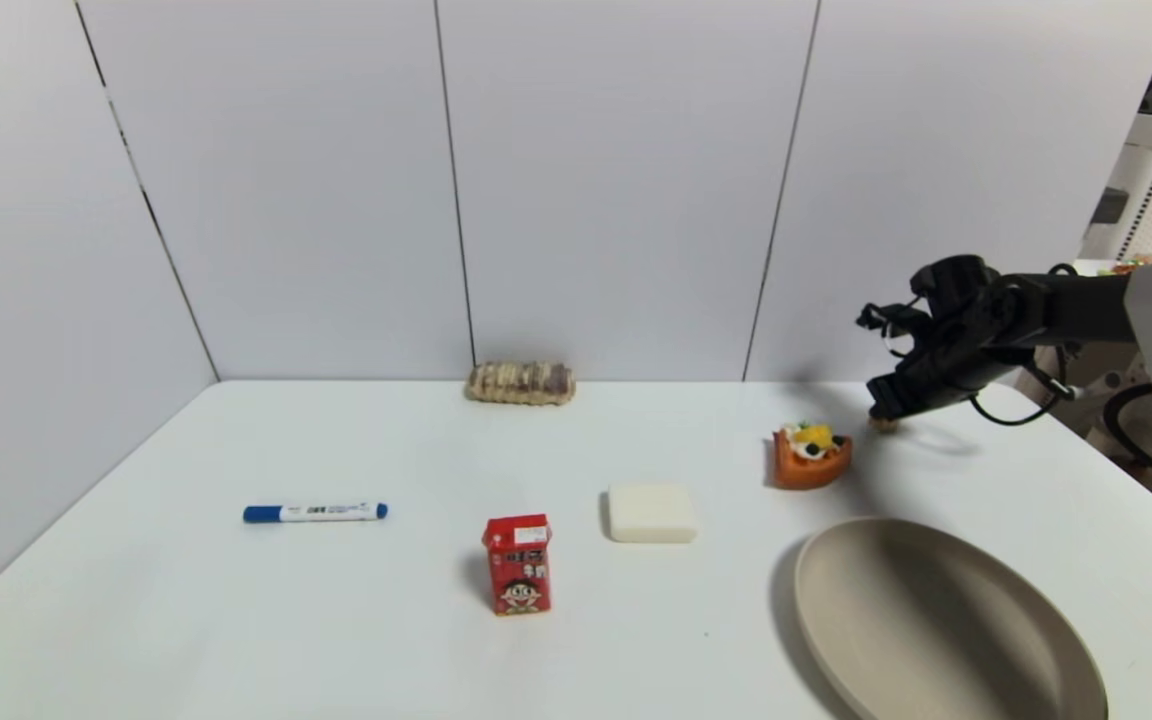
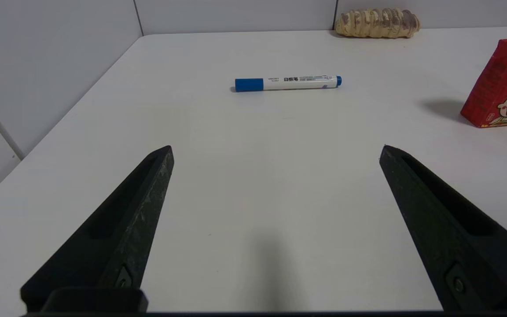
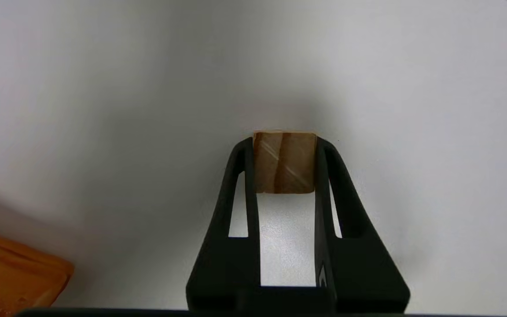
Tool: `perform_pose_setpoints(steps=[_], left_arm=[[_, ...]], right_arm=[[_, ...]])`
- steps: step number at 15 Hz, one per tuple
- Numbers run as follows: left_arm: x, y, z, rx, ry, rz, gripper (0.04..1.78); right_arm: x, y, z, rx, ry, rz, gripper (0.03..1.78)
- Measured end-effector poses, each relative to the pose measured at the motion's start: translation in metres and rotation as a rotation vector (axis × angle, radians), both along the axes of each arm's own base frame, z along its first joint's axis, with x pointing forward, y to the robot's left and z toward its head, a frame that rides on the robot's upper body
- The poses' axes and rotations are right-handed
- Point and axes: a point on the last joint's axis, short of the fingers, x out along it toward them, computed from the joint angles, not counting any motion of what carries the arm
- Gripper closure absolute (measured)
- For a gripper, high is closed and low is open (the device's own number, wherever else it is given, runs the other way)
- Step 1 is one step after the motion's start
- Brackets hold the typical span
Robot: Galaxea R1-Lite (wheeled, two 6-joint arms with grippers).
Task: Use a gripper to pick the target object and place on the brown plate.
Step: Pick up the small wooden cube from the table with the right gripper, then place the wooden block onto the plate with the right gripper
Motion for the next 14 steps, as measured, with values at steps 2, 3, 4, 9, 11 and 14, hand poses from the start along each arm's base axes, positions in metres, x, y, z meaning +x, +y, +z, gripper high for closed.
perform_pose_setpoints(steps=[2,3,4,9,11,14], left_arm=[[0.000,0.000,0.000,0.000,0.000,0.000,0.13],[0.000,0.000,0.000,0.000,0.000,0.000,0.13],[0.000,0.000,0.000,0.000,0.000,0.000,0.13],[0.000,0.000,0.000,0.000,0.000,0.001,0.13],[0.000,0.000,0.000,0.000,0.000,0.000,0.13],[0.000,0.000,0.000,0.000,0.000,0.000,0.13]], right_arm=[[-0.001,-0.001,0.001,0.000,0.003,-0.001,1.46],[-0.001,-0.001,0.001,0.000,0.002,-0.001,1.46],[-0.001,-0.001,0.003,0.000,-0.002,-0.001,1.46],[-0.018,-0.004,0.051,-0.002,-0.095,-0.025,1.46],[-0.040,-0.006,0.080,0.013,-0.117,-0.059,1.46],[-0.093,-0.004,0.101,0.036,-0.071,-0.096,1.46]])
